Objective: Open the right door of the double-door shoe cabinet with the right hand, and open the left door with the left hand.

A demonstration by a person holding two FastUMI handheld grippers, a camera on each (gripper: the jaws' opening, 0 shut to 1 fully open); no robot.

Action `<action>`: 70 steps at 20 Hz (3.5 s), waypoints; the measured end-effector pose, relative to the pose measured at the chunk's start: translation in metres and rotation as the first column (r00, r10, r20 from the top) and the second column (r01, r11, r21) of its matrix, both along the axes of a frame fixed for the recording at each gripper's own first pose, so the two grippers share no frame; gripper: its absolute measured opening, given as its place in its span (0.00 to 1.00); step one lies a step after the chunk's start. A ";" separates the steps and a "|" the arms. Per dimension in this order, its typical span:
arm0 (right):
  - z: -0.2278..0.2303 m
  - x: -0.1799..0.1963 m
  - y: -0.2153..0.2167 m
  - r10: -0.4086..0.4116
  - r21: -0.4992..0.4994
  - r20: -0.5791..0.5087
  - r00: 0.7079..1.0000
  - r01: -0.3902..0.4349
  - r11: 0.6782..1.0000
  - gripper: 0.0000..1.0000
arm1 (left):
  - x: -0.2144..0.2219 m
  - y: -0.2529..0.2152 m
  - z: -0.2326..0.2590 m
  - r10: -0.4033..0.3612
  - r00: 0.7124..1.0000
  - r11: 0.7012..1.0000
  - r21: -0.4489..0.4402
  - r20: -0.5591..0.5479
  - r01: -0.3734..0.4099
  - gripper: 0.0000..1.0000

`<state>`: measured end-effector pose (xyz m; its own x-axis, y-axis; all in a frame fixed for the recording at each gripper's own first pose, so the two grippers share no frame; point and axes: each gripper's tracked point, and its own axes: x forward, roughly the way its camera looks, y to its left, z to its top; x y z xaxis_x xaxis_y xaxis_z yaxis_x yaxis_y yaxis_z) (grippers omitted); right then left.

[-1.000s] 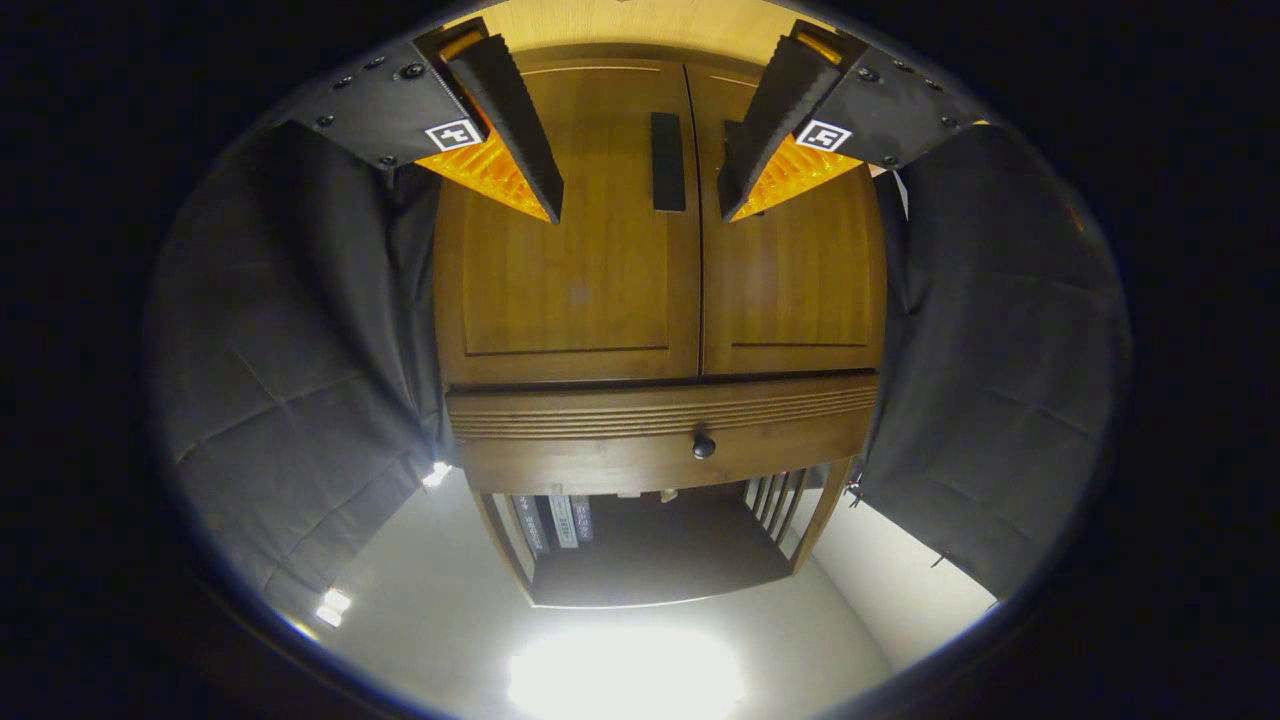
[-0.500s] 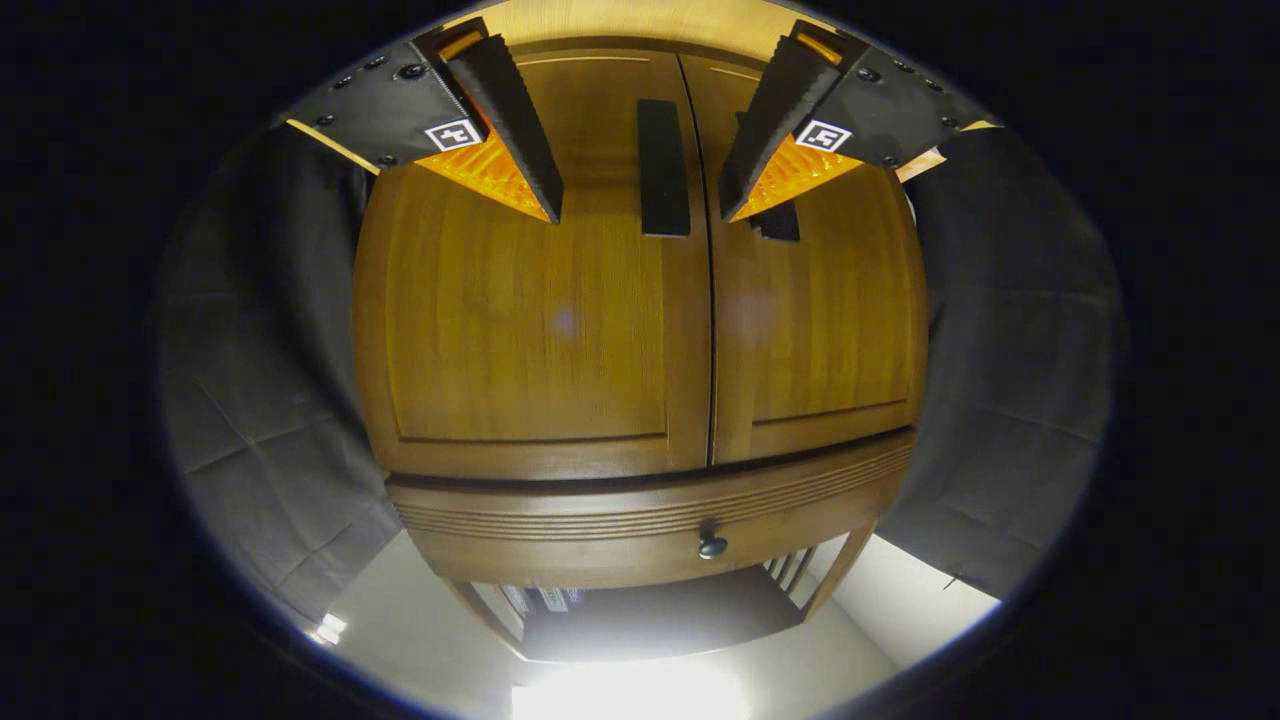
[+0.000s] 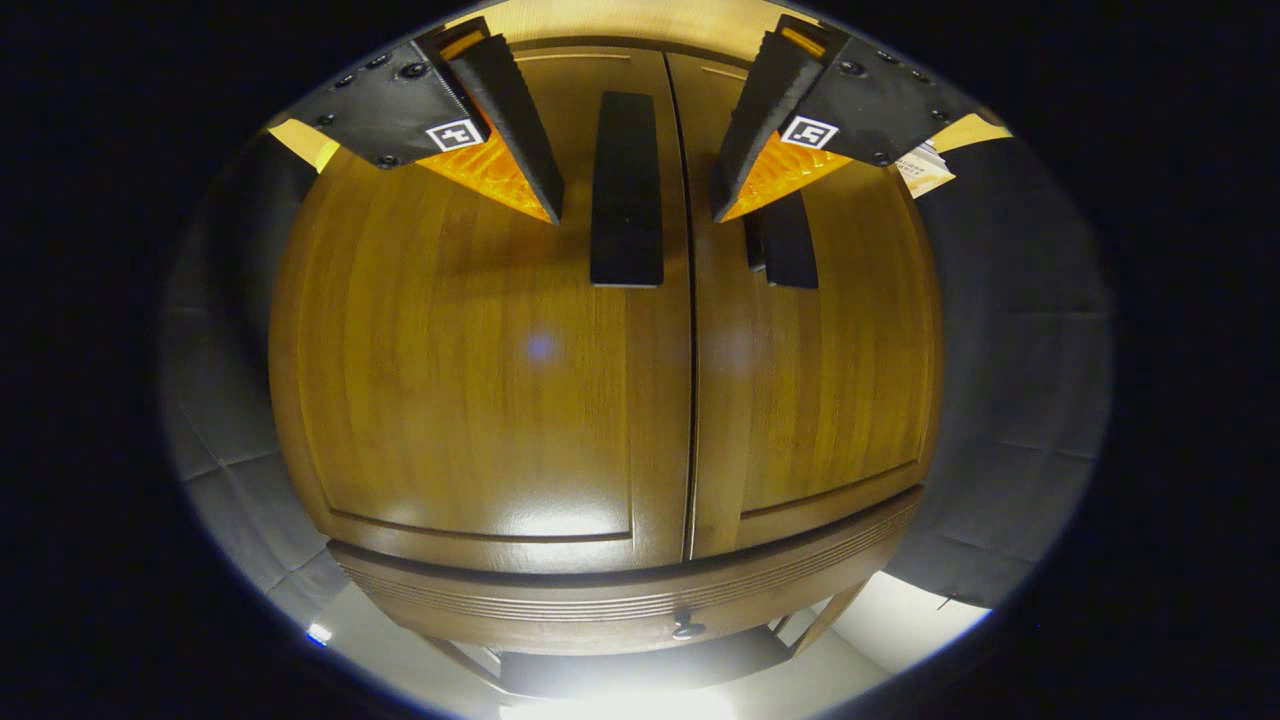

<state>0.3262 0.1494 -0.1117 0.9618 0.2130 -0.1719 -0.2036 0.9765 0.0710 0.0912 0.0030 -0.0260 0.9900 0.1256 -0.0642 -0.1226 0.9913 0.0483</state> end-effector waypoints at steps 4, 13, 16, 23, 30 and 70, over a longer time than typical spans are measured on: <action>-0.012 0.008 0.004 -0.015 -0.009 -0.024 1.000 0.015 1.000 0.62 | -0.006 0.001 0.001 0.017 1.000 1.000 0.000 0.002 -0.017 0.89; -0.014 -0.002 -0.007 -0.023 0.009 -0.096 0.995 0.024 1.000 0.10 | -0.010 0.002 0.004 0.011 1.000 1.000 -0.011 0.019 -0.011 0.89; -0.010 -0.017 -0.010 0.004 0.021 -0.099 0.995 -0.002 1.000 0.10 | -0.018 0.000 0.008 -0.002 0.999 1.000 -0.001 0.032 0.002 0.89; -0.003 -0.055 -0.023 0.024 0.032 -0.102 0.995 -0.021 0.999 0.13 | -0.028 0.000 0.010 -0.026 0.998 1.000 0.001 0.051 0.026 0.89; 0.003 -0.088 -0.041 0.028 0.033 -0.106 0.994 -0.025 0.999 0.10 | -0.035 -0.003 0.014 -0.080 0.994 0.997 0.005 0.073 0.080 0.89; 0.016 -0.207 -0.232 -0.175 0.069 -0.149 0.973 0.186 0.980 0.12 | -0.052 -0.052 0.024 -0.377 0.921 0.926 0.021 0.100 0.377 0.89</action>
<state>0.1189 -0.0822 -0.0959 0.9528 0.0571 -0.2983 -0.0065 0.9858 0.1679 0.0396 -0.0493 -0.0020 0.9654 -0.2580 0.0377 0.2557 0.9651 0.0564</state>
